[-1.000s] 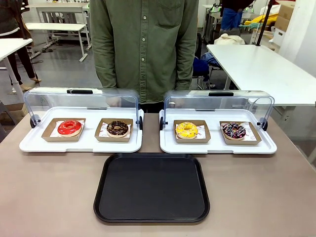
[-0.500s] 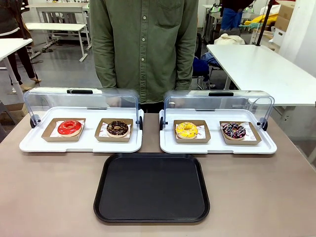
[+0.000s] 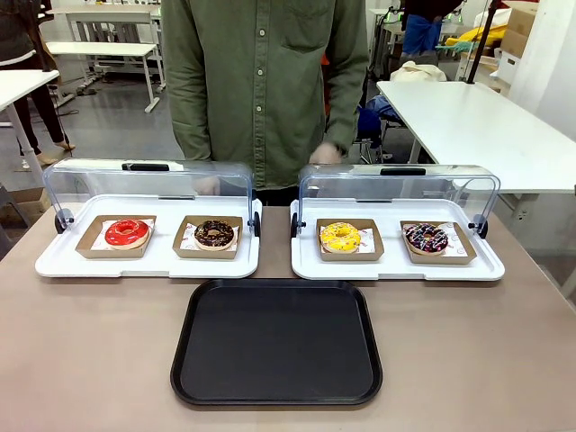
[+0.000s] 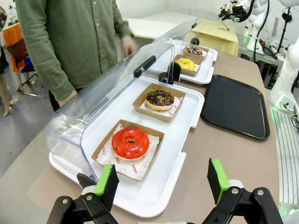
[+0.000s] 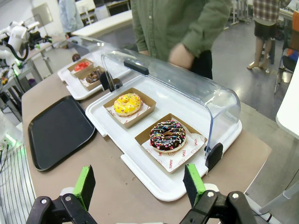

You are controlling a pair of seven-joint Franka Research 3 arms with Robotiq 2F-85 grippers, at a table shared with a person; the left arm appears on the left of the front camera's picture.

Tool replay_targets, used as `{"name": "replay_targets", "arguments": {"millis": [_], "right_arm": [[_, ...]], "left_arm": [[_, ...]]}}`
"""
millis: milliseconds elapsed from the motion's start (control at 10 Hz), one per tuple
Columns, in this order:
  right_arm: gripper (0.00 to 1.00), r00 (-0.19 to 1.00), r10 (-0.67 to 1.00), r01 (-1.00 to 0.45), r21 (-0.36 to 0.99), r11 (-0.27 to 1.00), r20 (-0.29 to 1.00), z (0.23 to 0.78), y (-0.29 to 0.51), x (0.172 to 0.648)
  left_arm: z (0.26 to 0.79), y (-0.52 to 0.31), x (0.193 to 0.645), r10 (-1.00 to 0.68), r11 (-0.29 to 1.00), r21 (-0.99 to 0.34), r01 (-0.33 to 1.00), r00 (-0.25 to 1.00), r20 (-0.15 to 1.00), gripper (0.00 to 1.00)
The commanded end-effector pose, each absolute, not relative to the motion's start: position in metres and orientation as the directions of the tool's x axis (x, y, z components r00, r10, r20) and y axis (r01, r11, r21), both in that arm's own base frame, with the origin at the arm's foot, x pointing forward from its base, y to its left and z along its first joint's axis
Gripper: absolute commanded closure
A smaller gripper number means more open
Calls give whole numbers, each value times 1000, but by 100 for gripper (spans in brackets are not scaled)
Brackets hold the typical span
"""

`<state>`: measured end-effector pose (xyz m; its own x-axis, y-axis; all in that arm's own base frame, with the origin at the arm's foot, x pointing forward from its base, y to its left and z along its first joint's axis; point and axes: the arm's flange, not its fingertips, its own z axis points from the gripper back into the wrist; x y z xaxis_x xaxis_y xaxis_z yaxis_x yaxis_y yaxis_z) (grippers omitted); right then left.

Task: Move the third donut from the left to the tray.
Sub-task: Pick up the Paper togo box containing the Donut indicated by the person and place it on the Handle tray.

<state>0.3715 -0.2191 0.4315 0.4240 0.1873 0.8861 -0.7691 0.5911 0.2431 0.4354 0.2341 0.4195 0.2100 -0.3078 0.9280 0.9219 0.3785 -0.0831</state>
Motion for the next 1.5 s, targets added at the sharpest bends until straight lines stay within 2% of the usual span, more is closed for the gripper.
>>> {"name": "replay_targets", "arguments": {"millis": [0, 1400], "right_arm": [[0, 420, 186, -771, 242, 589, 888, 432, -218, 372], [0, 420, 186, -771, 242, 589, 888, 432, -218, 372]], "left_arm": [[419, 235, 435, -315, 377, -69, 924, 198, 928, 0], [419, 235, 435, -315, 377, -69, 924, 198, 928, 0]]}}
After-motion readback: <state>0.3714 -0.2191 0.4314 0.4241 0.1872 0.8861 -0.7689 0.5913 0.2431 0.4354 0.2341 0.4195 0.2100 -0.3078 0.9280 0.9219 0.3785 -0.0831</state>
